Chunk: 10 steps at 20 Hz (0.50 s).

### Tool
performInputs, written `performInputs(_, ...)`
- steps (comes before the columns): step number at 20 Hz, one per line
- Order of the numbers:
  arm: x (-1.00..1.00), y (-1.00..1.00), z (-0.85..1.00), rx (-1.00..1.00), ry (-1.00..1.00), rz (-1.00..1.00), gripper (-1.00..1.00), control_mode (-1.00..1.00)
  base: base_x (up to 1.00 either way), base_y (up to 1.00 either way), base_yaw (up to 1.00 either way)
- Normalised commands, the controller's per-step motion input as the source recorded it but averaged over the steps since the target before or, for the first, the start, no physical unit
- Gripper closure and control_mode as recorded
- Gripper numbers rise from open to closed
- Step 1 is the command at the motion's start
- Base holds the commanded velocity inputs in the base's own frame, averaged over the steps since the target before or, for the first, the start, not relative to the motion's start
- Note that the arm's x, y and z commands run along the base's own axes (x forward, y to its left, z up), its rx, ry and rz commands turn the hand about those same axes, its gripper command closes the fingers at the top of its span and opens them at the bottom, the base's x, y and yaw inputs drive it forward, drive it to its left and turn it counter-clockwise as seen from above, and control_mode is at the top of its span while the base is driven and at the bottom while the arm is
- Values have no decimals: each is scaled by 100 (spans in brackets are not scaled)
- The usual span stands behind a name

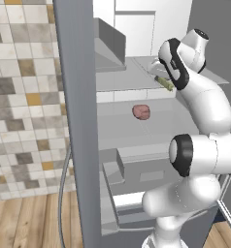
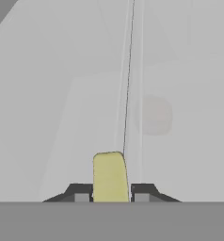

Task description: Pick the egg and butter from the fridge and place them by the bowl for mixing.

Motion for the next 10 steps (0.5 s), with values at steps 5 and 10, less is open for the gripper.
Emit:
performInputs(5, -86, 1, 0, 0, 0, -4, 100, -100, 0, 0, 0)
performInputs(10, -94, 0, -8, -1, -2, 0, 100, -100, 0, 0, 0)
